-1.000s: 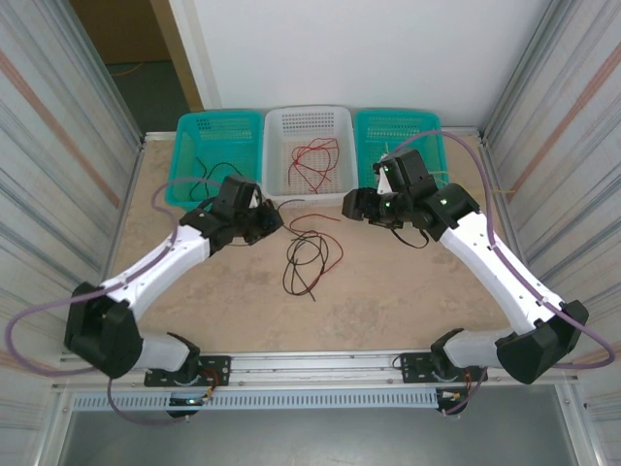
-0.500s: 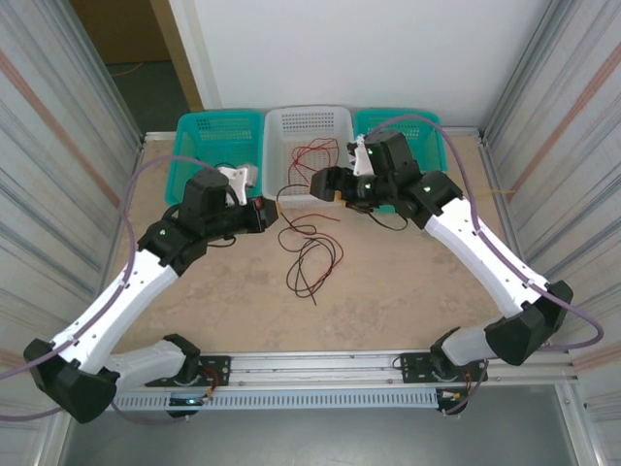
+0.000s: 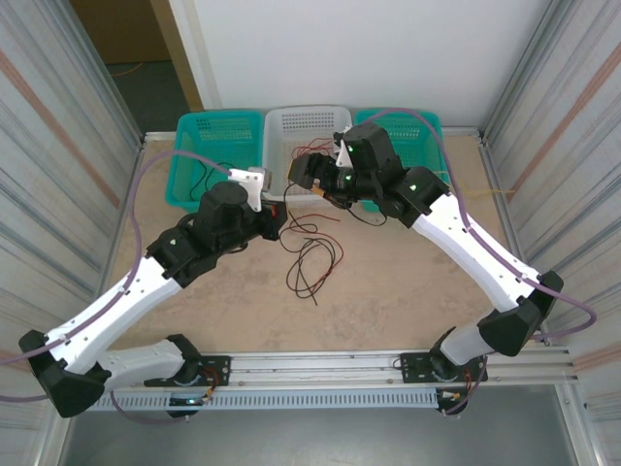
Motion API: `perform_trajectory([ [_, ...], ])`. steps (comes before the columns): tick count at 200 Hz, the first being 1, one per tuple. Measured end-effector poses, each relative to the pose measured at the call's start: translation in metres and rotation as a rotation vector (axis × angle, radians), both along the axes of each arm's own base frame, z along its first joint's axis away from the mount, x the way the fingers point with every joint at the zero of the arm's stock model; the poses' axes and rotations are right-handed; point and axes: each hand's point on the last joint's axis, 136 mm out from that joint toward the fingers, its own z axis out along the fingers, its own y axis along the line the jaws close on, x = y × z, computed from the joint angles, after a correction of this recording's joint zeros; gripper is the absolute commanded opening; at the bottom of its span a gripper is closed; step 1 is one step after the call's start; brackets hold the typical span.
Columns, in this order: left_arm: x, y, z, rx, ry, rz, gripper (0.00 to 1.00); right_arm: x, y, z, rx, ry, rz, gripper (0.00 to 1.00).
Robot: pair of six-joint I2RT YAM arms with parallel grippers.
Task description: Untangle the cables
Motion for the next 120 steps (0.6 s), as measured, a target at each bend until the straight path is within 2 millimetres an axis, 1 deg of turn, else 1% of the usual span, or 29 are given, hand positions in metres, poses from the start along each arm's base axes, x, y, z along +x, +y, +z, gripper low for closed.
perform_trajectory([
  [11,0.001,-0.001,0.005,-0.001,-0.026,0.009,0.0,-0.001,0.001,-0.002,0.0,0.01,-0.007,0.77],
  [31,0.003,-0.002,0.011,-0.003,-0.06,0.026,0.0,0.0,0.002,-0.01,-0.022,0.032,-0.02,0.79],
  [57,0.003,0.001,0.011,-0.001,-0.082,0.049,0.0,0.003,0.004,-0.019,-0.042,0.05,-0.031,0.78],
  [94,0.003,0.002,0.01,0.001,-0.093,0.054,0.0,0.006,0.006,-0.022,-0.044,0.06,-0.047,0.69],
  [105,0.004,0.001,0.009,-0.002,-0.099,0.052,0.0,0.009,0.008,-0.021,-0.043,0.06,-0.047,0.64],
  [120,0.003,-0.002,0.004,0.006,-0.102,0.043,0.0,0.012,0.012,-0.02,-0.043,0.058,-0.045,0.54],
])
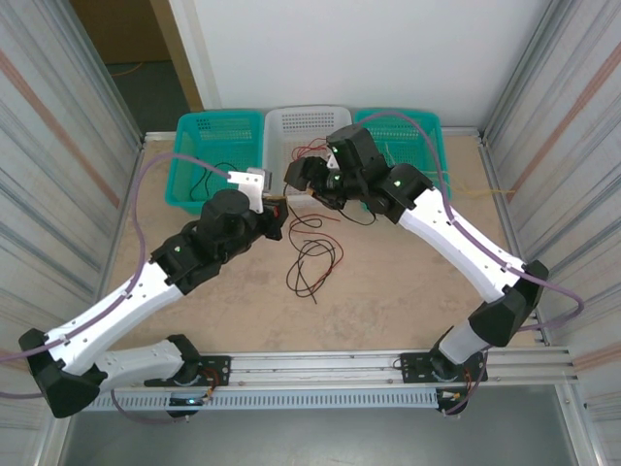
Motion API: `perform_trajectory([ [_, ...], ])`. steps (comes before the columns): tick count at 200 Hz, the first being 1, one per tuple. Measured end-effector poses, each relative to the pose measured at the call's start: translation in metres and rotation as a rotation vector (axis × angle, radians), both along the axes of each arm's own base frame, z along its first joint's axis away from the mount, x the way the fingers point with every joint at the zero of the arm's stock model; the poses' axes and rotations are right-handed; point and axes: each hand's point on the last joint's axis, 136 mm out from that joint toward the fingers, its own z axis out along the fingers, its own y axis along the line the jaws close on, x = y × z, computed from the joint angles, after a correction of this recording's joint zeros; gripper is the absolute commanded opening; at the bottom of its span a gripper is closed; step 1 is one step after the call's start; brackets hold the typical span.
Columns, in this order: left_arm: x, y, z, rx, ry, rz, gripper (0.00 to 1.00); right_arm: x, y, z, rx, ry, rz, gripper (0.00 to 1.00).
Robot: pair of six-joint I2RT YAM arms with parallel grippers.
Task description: Untangle the cables
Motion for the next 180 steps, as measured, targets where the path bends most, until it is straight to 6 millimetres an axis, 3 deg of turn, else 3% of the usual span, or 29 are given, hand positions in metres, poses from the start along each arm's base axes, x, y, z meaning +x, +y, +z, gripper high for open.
perform_trajectory([
  [60,-0.003,-0.009,-0.007,0.031,-0.015,-0.047,0.0,0.002,0.002,0.006,-0.046,-0.033,0.029,0.0],
  [101,-0.003,-0.019,-0.005,0.04,-0.021,-0.09,0.0,-0.005,0.005,0.019,-0.177,-0.17,0.12,0.0],
  [141,-0.008,-0.041,-0.01,0.05,0.012,-0.2,0.0,-0.01,0.001,0.015,-0.347,-0.314,0.203,0.0],
  [180,-0.01,-0.052,-0.002,-0.031,0.023,-0.265,0.0,-0.015,-0.001,0.018,-0.367,-0.362,0.258,0.0],
])
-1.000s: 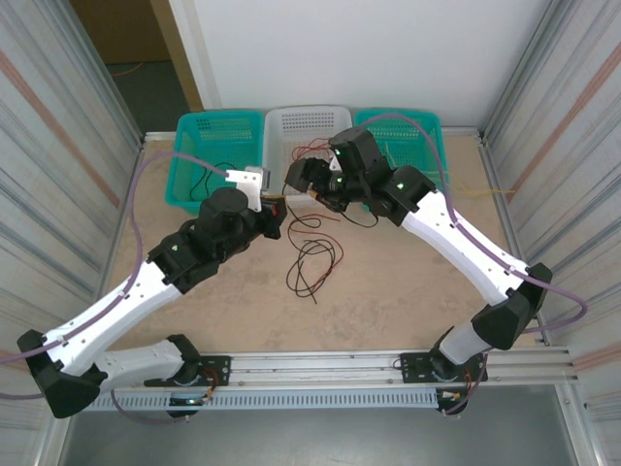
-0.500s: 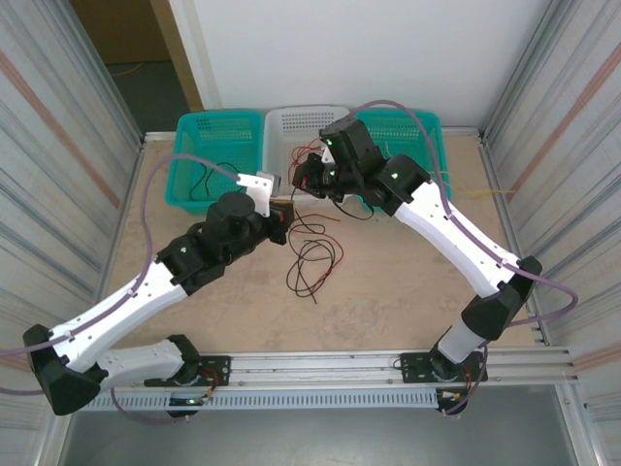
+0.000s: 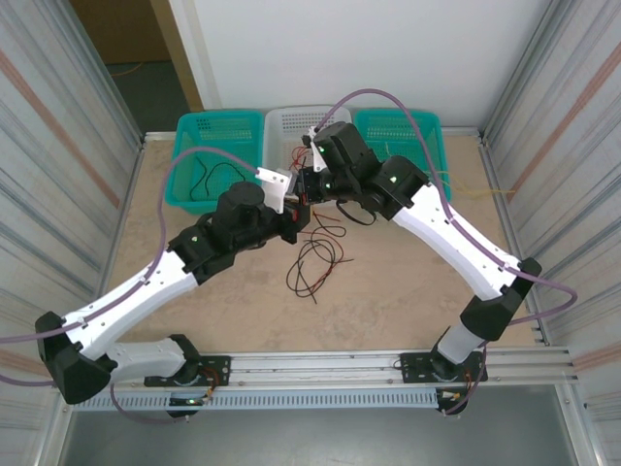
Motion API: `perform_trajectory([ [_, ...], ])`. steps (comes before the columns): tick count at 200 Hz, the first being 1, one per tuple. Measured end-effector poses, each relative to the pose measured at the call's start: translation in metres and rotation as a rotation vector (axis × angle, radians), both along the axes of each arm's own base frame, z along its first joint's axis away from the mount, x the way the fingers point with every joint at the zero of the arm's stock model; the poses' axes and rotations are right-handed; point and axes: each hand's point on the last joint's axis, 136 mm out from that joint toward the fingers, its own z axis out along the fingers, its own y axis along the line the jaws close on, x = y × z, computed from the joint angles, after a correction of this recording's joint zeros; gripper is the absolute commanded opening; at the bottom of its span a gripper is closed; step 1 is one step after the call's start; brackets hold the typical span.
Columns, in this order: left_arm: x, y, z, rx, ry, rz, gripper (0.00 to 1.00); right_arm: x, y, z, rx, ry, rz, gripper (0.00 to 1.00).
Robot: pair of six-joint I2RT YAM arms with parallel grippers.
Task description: Untangle the cables
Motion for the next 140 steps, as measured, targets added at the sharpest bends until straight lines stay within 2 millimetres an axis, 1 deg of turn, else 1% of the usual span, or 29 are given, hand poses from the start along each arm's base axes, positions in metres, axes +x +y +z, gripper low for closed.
perform_trajectory([
  [14,0.003,0.0,0.004,-0.048,0.011,-0.009,0.0,-0.002,0.0,0.005,0.024,-0.016,0.009,0.0],
  [30,0.006,0.004,0.005,-0.092,0.029,-0.013,0.0,-0.001,-0.002,0.008,0.045,-0.024,0.007,0.17],
  [32,0.006,0.004,0.004,-0.095,0.032,-0.014,0.0,0.0,-0.003,0.008,0.045,-0.025,0.006,0.17],
  [33,0.006,0.005,0.004,-0.098,0.033,-0.015,0.0,0.0,-0.003,0.008,0.047,-0.025,0.006,0.21],
  [40,0.007,0.007,0.004,-0.111,0.042,-0.012,0.0,0.002,-0.005,0.009,0.051,-0.029,0.002,0.3],
  [48,0.009,0.011,0.004,-0.122,0.048,-0.006,0.0,0.004,-0.011,0.008,0.058,-0.02,-0.016,0.36],
  [62,0.011,0.019,0.006,-0.141,0.054,0.007,0.0,0.01,-0.025,0.008,0.071,-0.009,-0.052,0.4],
  [77,0.012,0.029,0.011,-0.16,0.05,0.025,0.0,0.019,-0.049,0.01,0.091,0.0,-0.111,0.46],
  [85,0.011,0.035,0.014,-0.166,0.046,0.034,0.0,0.023,-0.063,0.014,0.107,-0.003,-0.141,0.5],
  [102,0.01,0.05,0.021,-0.186,0.039,0.055,0.0,0.025,-0.089,0.023,0.138,-0.014,-0.195,0.54],
  [121,0.013,0.071,0.029,-0.208,0.031,0.104,0.0,0.02,-0.104,0.034,0.164,-0.03,-0.213,0.56],
  [140,0.022,0.096,0.033,-0.21,0.041,0.175,0.0,0.015,-0.109,0.037,0.176,-0.034,-0.211,0.57],
])
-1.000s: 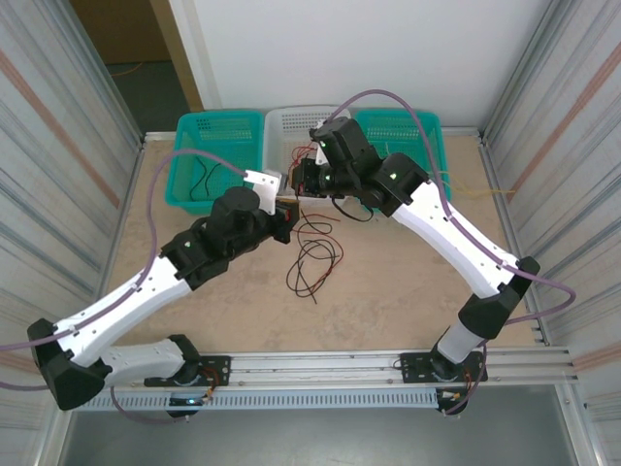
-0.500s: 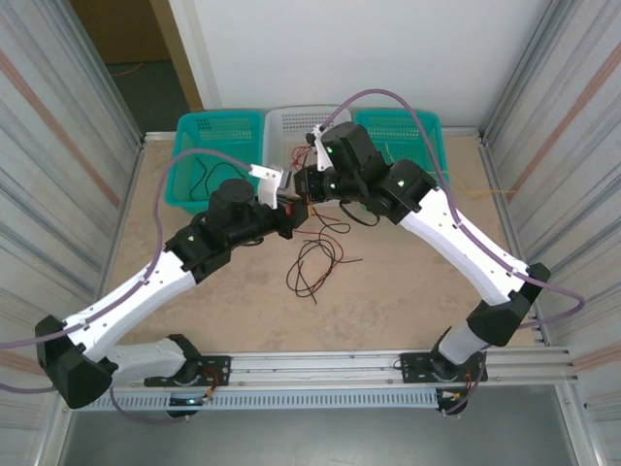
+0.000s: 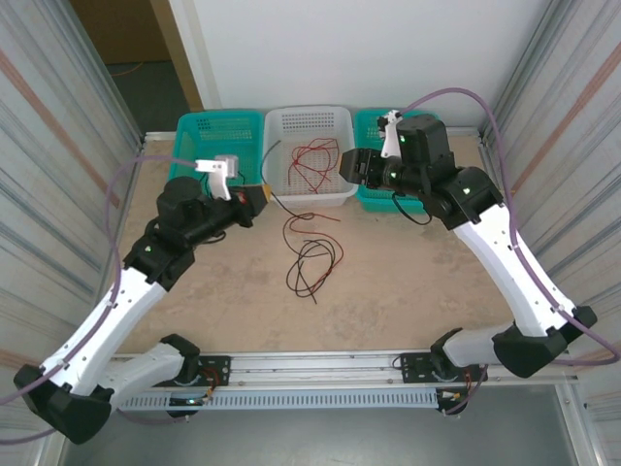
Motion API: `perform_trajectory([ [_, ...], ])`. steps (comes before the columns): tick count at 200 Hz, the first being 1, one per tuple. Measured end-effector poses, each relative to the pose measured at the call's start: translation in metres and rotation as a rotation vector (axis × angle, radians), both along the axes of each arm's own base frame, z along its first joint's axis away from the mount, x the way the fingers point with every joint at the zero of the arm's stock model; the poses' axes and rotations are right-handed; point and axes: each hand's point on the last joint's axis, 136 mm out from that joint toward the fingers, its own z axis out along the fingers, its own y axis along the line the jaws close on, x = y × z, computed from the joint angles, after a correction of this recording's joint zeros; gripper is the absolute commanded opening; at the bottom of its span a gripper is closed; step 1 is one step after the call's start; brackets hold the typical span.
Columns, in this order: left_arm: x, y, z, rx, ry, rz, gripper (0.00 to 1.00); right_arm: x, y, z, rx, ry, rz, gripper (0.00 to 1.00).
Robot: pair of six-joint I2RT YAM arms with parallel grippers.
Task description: Untangle the cables
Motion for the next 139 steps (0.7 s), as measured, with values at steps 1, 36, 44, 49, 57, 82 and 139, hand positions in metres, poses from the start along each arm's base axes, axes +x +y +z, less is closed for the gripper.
perform_trajectory([
  [1,0.0,0.001,0.0,0.0,0.001,0.002,0.0,0.0,0.0,0.0,0.0,0.001,0.0,0.57],
  [36,0.027,0.038,0.02,0.005,0.039,0.121,0.0,-0.004,-0.002,-0.02,-0.014,0.053,-0.005,0.59],
  [44,0.033,0.045,0.027,0.005,0.04,0.143,0.0,-0.005,-0.003,-0.025,-0.021,0.069,-0.005,0.59],
  [49,0.037,0.048,0.032,0.005,0.038,0.157,0.0,-0.006,-0.003,-0.028,-0.024,0.077,-0.002,0.59],
  [57,0.042,0.053,0.038,0.007,0.038,0.176,0.0,-0.008,-0.002,-0.031,-0.026,0.09,0.003,0.59],
  [82,0.062,0.067,0.049,0.035,0.052,0.234,0.0,-0.009,0.0,-0.035,-0.028,0.105,0.013,0.59],
  [139,0.126,0.11,0.037,0.105,0.135,0.414,0.0,-0.017,0.026,-0.077,-0.087,0.214,0.063,0.59],
])
